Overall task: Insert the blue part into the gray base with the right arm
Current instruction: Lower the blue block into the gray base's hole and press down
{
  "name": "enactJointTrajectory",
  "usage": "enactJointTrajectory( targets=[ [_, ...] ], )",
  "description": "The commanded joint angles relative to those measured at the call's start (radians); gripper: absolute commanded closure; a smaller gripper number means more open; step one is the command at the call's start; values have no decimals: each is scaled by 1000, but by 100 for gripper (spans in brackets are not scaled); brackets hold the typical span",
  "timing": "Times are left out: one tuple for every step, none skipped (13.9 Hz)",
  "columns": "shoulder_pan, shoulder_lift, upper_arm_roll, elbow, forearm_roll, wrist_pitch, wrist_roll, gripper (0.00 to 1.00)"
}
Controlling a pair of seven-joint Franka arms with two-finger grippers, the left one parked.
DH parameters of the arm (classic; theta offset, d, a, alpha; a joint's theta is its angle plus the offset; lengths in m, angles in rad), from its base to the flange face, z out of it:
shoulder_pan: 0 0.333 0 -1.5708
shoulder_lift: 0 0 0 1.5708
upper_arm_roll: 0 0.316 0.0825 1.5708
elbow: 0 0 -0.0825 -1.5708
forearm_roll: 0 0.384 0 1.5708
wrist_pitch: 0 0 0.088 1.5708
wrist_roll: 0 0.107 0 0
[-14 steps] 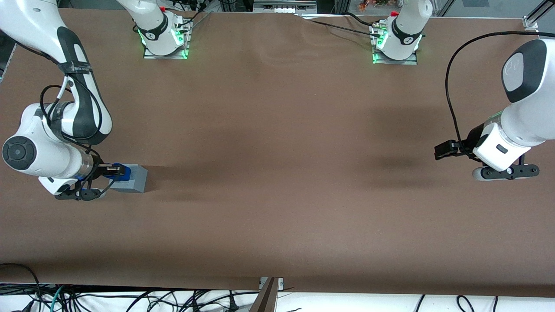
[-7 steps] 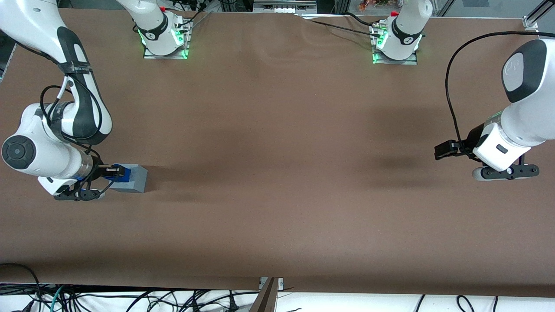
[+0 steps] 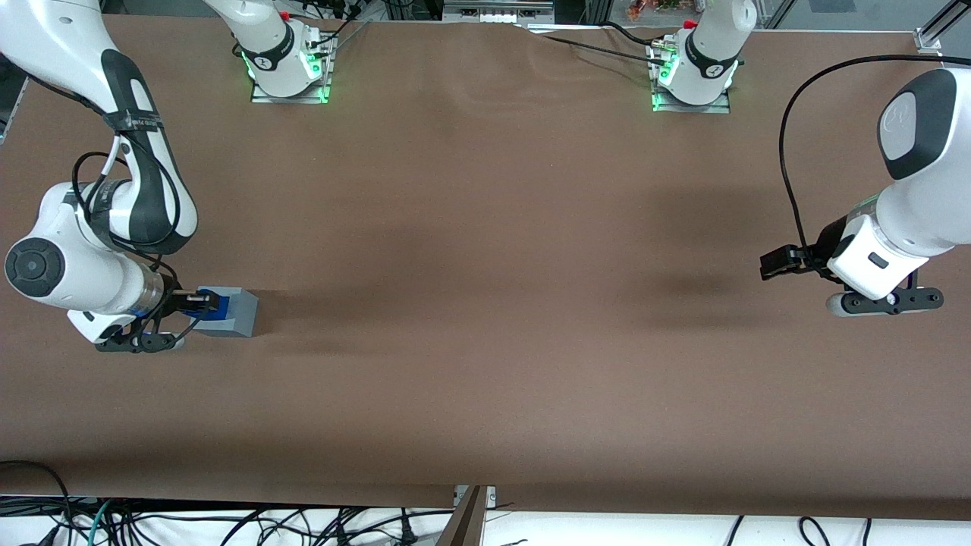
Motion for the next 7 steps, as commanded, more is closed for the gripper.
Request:
enactJointTrajectory(
  targets=[
    [-3,0,4,-6,-9,13,1,90],
    [-3,3,4,-6,-11,13,1,90],
    [-3,3,4,-6,-11,19,1,90],
    [-3,3,4,-8,-11,21,1,90],
    [-3,3,4,-9,-9,20,1,90],
    [-3,3,4,-11,-8,18,1,90],
    [-3,3,4,-11,-8,18,2,90]
  ],
)
